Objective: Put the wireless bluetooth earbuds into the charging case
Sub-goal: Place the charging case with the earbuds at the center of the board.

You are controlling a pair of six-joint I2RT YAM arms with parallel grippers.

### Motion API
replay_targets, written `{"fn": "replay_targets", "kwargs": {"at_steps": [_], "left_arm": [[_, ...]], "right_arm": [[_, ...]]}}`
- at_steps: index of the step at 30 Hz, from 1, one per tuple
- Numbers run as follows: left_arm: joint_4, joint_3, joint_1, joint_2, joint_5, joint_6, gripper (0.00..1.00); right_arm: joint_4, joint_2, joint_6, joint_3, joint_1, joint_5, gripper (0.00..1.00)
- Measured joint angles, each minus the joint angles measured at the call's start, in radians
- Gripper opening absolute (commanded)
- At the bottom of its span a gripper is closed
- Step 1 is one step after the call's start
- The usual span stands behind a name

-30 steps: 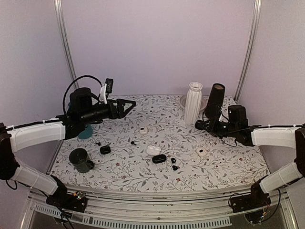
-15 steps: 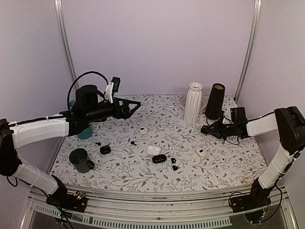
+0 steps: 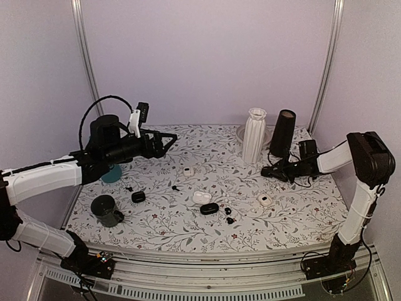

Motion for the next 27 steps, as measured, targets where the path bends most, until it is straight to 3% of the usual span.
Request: {"fn": "replay_targets", "kwargs": {"at_steps": [6,14,27], "left_arm": [[0.036,-0.014,0.011,0.000,0.035,0.002,0.96],[0.079,-0.033,0.015,0.002,0.085,0.004,0.96],[0.064,-0.029,0.016,0.026,0.114,0.010,0.96]], "right_arm": [[-0.083,0.071,-0.037,0.115,0.000,-0.013,0.11],[-0.188,0.085,-0.080,0.177,0.000,0.020,0.40],[-0.261,0.032,-0.112,0.165,0.001,0.130,0.73]]}}
